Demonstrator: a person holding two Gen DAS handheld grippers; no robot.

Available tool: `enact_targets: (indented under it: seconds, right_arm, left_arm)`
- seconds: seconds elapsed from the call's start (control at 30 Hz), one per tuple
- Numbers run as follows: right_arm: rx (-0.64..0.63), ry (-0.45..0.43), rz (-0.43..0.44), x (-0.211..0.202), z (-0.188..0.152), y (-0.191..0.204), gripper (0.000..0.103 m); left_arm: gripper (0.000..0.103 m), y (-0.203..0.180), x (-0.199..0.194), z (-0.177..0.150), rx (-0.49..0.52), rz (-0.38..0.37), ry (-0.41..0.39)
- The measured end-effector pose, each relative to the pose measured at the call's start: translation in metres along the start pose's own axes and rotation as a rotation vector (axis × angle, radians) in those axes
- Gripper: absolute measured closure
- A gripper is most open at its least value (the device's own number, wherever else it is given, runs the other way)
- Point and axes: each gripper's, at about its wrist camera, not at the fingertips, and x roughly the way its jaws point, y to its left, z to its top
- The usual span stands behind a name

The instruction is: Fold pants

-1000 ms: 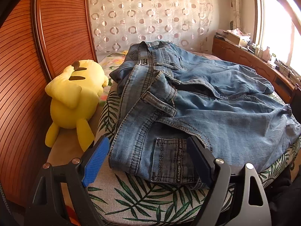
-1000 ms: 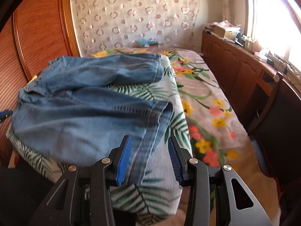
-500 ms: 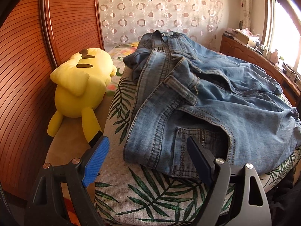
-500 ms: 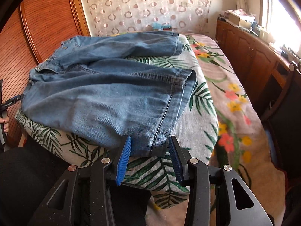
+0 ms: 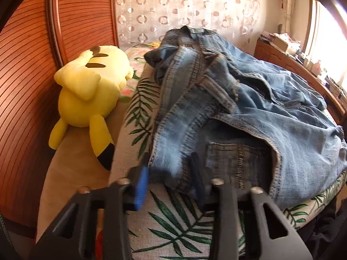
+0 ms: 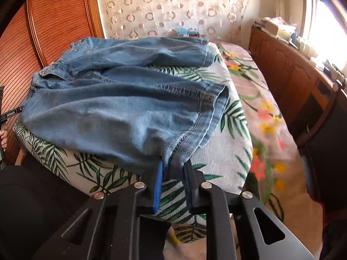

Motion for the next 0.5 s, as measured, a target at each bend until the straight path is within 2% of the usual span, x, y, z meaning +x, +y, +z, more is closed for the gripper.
enact_targets:
  seconds: [0.1,0.37,0.5]
  right_arm:
    - [0.001,-0.023,-0.007,-0.006,0.004,-0.001,0.094]
    - [-0.029,-0.144,-0.056,-0.045,0.030,-0.002,0.097]
    - [-0.046,-0.208,-0.081,-0.069,0.043,0.000,0.098]
  left_arm:
    - [0.085,-0.006,-0.013,0.003,0.013,0.002,-0.025]
    - [0.088,-0.024,-0.088,0.021,0.060,-0.005,-0.184]
    - [0.089,-0.031,-0.112,0.031,0.071,-0.011,-0.239]
